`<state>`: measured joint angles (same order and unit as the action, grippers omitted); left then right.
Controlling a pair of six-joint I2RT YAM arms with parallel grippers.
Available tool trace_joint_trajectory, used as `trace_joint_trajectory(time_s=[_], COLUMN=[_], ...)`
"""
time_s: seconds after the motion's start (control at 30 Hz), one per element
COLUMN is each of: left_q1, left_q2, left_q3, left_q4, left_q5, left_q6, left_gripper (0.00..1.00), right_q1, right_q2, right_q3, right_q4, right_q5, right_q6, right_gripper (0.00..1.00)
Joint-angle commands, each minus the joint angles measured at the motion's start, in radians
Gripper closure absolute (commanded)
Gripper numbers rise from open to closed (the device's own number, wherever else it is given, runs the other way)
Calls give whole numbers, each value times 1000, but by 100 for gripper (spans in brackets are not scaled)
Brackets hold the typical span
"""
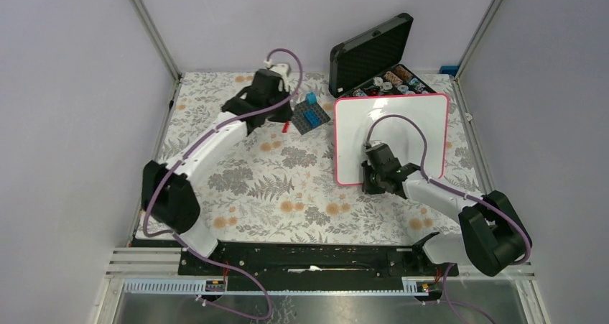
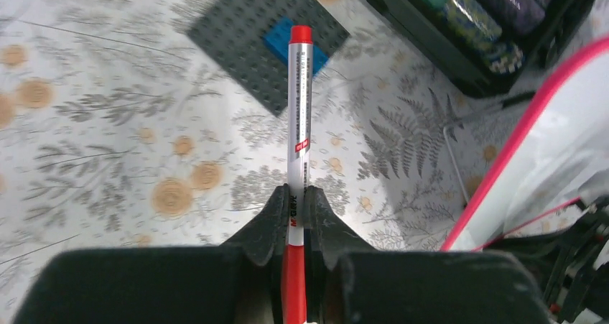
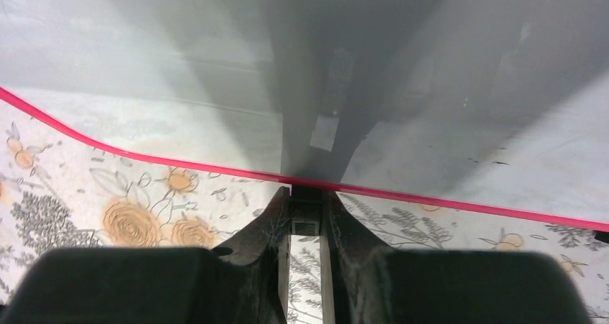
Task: Write a sentence on the whiteboard
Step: Move the whiteboard to the center of the board.
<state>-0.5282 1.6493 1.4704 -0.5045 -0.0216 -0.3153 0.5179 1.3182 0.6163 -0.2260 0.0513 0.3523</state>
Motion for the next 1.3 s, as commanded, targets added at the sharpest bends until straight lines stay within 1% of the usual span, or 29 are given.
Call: trace_joint_trajectory(time_s=[0.0, 0.17, 0.5, 0.77, 1.03, 1.27], left_q1=[90, 198, 329, 440, 564, 596], left_q2=[-108, -189, -247, -272, -285, -267], left_q3=[-28, -42, -54, -31, 11, 48], left_q4=[0, -15, -25, -31, -39, -60], left_q5=[17, 58, 107, 139, 163, 175], left_q6=[-20, -27, -44, -59, -63, -48], left_gripper=[100, 100, 100, 100, 100, 100], right_q1=[70, 145, 312, 438, 524, 584], right_q2=[-6, 22, 126, 319, 482, 580], right_q3=[37, 66, 170, 337, 493, 594], right_q4=[79, 83, 92, 90, 120, 97], right_q5=[-48, -48, -26, 27, 44, 92], right_q6=[-23, -20, -46, -15, 5, 50], right_gripper=[100, 100, 100, 100, 100, 100])
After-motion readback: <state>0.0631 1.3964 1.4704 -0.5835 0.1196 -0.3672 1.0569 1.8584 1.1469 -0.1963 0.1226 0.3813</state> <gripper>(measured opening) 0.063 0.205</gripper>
